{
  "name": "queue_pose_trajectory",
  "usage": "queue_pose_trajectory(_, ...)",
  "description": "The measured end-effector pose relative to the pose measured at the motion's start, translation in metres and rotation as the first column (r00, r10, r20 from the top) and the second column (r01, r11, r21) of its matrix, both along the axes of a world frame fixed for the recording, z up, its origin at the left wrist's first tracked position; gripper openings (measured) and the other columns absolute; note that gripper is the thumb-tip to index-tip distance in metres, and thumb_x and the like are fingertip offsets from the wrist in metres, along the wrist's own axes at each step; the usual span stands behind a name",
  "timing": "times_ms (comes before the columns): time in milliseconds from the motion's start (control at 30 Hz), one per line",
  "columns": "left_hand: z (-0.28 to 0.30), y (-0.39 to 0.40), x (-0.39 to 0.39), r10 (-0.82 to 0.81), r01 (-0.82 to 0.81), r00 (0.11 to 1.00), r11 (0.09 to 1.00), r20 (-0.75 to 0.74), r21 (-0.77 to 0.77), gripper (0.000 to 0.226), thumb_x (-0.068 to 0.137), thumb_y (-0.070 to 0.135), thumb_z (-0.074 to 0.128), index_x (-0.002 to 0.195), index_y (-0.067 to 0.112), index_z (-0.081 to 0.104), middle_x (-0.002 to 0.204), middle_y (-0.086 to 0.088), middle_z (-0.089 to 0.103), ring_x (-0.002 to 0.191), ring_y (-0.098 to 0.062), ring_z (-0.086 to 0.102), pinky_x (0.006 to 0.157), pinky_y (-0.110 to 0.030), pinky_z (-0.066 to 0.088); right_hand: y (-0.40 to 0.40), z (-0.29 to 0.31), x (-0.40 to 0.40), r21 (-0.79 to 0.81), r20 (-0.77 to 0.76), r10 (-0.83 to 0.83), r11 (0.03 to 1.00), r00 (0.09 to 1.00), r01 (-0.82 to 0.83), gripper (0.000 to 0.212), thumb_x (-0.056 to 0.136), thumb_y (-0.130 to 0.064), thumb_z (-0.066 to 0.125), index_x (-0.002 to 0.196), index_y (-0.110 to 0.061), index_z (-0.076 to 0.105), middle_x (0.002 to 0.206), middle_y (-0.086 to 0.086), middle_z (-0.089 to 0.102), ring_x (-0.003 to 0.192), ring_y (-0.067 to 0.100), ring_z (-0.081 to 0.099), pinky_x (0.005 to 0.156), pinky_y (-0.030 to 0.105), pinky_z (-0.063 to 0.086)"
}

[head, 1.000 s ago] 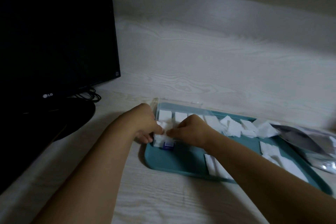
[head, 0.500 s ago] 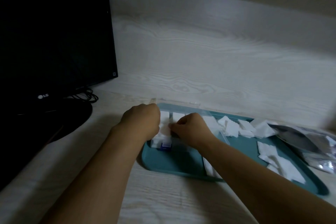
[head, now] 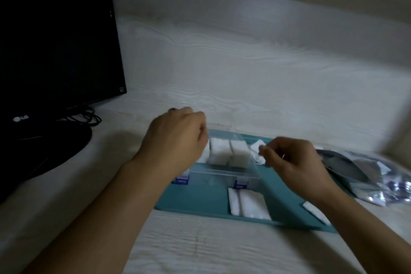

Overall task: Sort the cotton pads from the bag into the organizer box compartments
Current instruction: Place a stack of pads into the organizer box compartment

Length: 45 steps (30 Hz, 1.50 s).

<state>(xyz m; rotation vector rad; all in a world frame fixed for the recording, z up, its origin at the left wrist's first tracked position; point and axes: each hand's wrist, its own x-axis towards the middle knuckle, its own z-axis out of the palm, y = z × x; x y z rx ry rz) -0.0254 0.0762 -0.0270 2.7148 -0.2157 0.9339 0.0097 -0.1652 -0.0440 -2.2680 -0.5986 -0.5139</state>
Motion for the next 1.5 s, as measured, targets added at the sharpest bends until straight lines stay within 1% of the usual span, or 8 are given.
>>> queue_pose_trajectory(267, -0.034, -0.062, -0.016, -0.21, 0.304, 0.892, 0.934, -0.4, 0.189, 0.032, 0.096, 0.046, 0.05, 0.083, 0.023, 0.068, 0.073, 0.003, 0.06, 0.069, -0.012, 0.055, 0.066, -0.032, 0.048, -0.024, -0.013, -0.006, -0.538, -0.273, 0.044, 0.821, 0.961, -0.19, 0.022, 0.085, -0.046, 0.067, 0.097, -0.028, 0.071, 0.088, -0.012, 0.066, 0.077, 0.003, 0.061, 0.069, 0.02, 0.051)
queue_pose_trajectory(733, -0.054, -0.069, -0.006, -0.365, 0.246, 0.803, 0.923, -0.471, -0.295, 0.01, 0.089, 0.036, 0.068, 0.081, 0.03, 0.068, 0.047, 0.021, 0.054, 0.051, 0.008, 0.052, 0.054, -0.012, 0.036, -0.017, -0.016, -0.008, -0.419, -0.262, 0.034, 0.896, 0.964, -0.146, 0.017, 0.082, -0.031, 0.076, 0.092, -0.029, 0.063, 0.085, -0.013, 0.06, 0.071, -0.001, 0.053, 0.059, 0.011, 0.04)
queue_pose_trajectory(900, -0.052, -0.072, -0.003, -0.408, 0.138, 0.821, 0.82, -0.4, -0.555, 0.011, 0.089, 0.027, 0.068, 0.078, 0.027, 0.067, 0.057, 0.0, 0.065, 0.056, -0.016, 0.063, 0.062, -0.031, 0.052, -0.021, -0.008, -0.006, -0.127, -0.372, 0.15, 0.969, 0.916, -0.21, 0.014, 0.083, -0.015, 0.075, 0.079, -0.022, 0.063, 0.073, -0.008, 0.064, 0.063, 0.004, 0.058, 0.059, 0.017, 0.048)
queue_pose_trajectory(1067, -0.038, -0.078, -0.004, -0.411, 0.123, 0.885, 0.661, -0.22, -0.741, 0.026, 0.092, 0.045, 0.058, 0.082, 0.023, 0.066, 0.073, 0.008, 0.067, 0.059, -0.003, 0.058, 0.057, -0.025, 0.046, -0.023, 0.006, -0.007, 0.431, -0.39, 0.345, 0.888, 0.854, -0.162, 0.007, 0.081, 0.005, 0.07, 0.086, 0.002, 0.066, 0.057, -0.001, 0.064, 0.048, 0.007, 0.055, 0.047, 0.014, 0.043)
queue_pose_trajectory(1167, -0.03, -0.085, -0.011, -0.585, 0.113, 0.78, 0.478, -0.22, -0.871, 0.021, 0.091, 0.035, 0.061, 0.089, 0.015, 0.07, 0.069, 0.006, 0.069, 0.054, 0.0, 0.059, 0.046, -0.012, 0.04, -0.018, 0.003, -0.011, 0.442, -0.343, 0.328, 0.883, 0.88, -0.157, 0.006, 0.082, 0.004, 0.07, 0.084, 0.0, 0.066, 0.051, -0.006, 0.063, 0.044, 0.003, 0.054, 0.047, 0.012, 0.042)
queue_pose_trajectory(1300, -0.03, -0.086, -0.016, -0.603, 0.091, 0.753, 0.49, -0.262, -0.867, 0.006, 0.093, 0.013, 0.065, 0.097, 0.01, 0.068, 0.068, 0.0, 0.074, 0.047, -0.004, 0.062, 0.04, -0.014, 0.039, -0.009, -0.01, -0.012, 0.448, -0.297, 0.332, 0.876, 0.895, -0.177, 0.008, 0.083, -0.003, 0.072, 0.08, -0.009, 0.068, 0.063, 0.0, 0.069, 0.051, 0.006, 0.061, 0.053, 0.019, 0.048)
queue_pose_trajectory(1400, -0.029, -0.082, -0.012, -0.526, 0.04, 0.818, 0.455, -0.232, -0.89, 0.005, 0.094, 0.003, 0.061, 0.095, 0.004, 0.066, 0.074, -0.007, 0.075, 0.054, -0.016, 0.07, 0.043, -0.019, 0.049, -0.012, -0.01, -0.009, 0.303, -0.28, 0.225, 0.943, 0.933, -0.136, 0.006, 0.088, -0.024, 0.07, 0.087, -0.018, 0.069, 0.075, -0.003, 0.071, 0.055, 0.006, 0.062, 0.056, 0.022, 0.05)
queue_pose_trajectory(1500, -0.029, -0.079, -0.007, -0.507, -0.037, 0.841, 0.291, -0.186, -0.956, 0.011, 0.094, 0.001, 0.059, 0.104, 0.002, 0.064, 0.092, -0.015, 0.075, 0.072, -0.03, 0.074, 0.058, -0.031, 0.061, -0.031, 0.0, -0.003, -0.204, -0.33, 0.023, 0.974, 0.944, -0.095, 0.017, 0.088, -0.044, 0.065, 0.092, -0.028, 0.069, 0.082, -0.011, 0.069, 0.064, -0.001, 0.063, 0.061, 0.018, 0.048)
